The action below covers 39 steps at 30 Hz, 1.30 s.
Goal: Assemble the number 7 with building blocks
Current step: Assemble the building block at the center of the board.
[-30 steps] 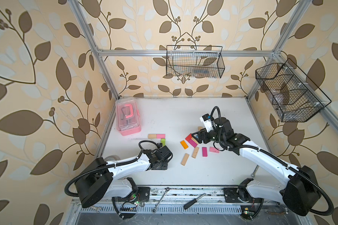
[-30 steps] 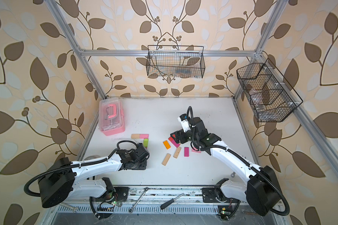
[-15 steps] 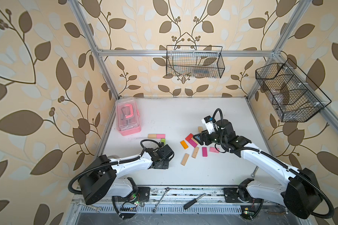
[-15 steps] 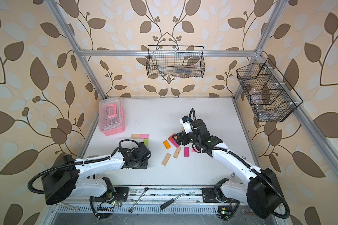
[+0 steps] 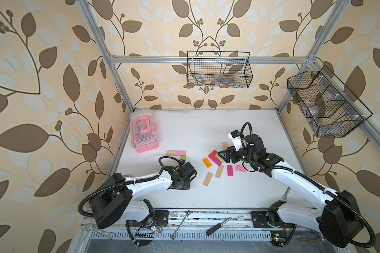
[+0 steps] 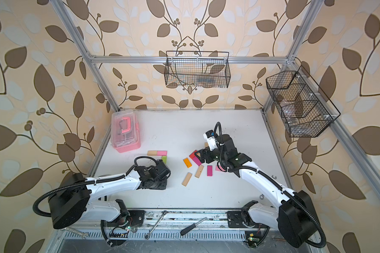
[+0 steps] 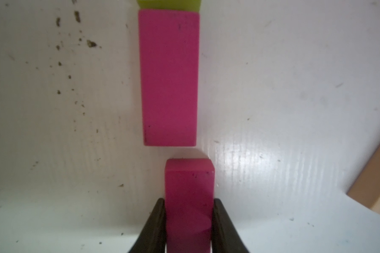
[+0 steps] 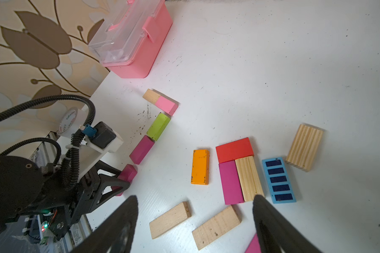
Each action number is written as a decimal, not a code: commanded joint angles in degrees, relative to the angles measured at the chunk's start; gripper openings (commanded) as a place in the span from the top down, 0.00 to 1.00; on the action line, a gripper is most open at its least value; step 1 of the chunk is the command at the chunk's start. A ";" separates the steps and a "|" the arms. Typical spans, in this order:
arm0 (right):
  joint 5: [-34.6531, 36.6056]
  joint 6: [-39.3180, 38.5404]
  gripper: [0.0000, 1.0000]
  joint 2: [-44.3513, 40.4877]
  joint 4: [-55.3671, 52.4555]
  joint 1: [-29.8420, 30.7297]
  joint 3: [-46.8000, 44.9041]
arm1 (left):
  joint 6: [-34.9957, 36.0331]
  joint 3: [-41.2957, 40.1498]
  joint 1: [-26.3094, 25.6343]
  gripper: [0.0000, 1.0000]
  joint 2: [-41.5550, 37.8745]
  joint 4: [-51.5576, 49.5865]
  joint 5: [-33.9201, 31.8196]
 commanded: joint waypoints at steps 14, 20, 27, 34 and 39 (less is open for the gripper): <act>-1.63 -1.21 0.17 -0.04 1.16 -0.35 -0.85 | 2.16 0.02 3.02 0.75 -1.26 -1.01 -0.99; -1.40 -1.24 0.17 0.00 1.09 -0.44 -0.90 | 4.56 0.96 3.66 0.75 0.32 0.42 0.93; -1.40 -1.34 0.17 0.17 1.12 -0.48 -0.94 | 4.35 1.00 3.66 0.76 0.75 -0.01 1.44; -1.66 -1.29 0.17 0.17 1.10 -0.48 -0.94 | 4.50 1.12 4.69 0.75 1.03 -0.10 1.19; -1.64 -1.31 0.17 -0.06 1.01 -0.48 -1.03 | 4.77 1.11 5.00 0.71 0.98 0.21 1.87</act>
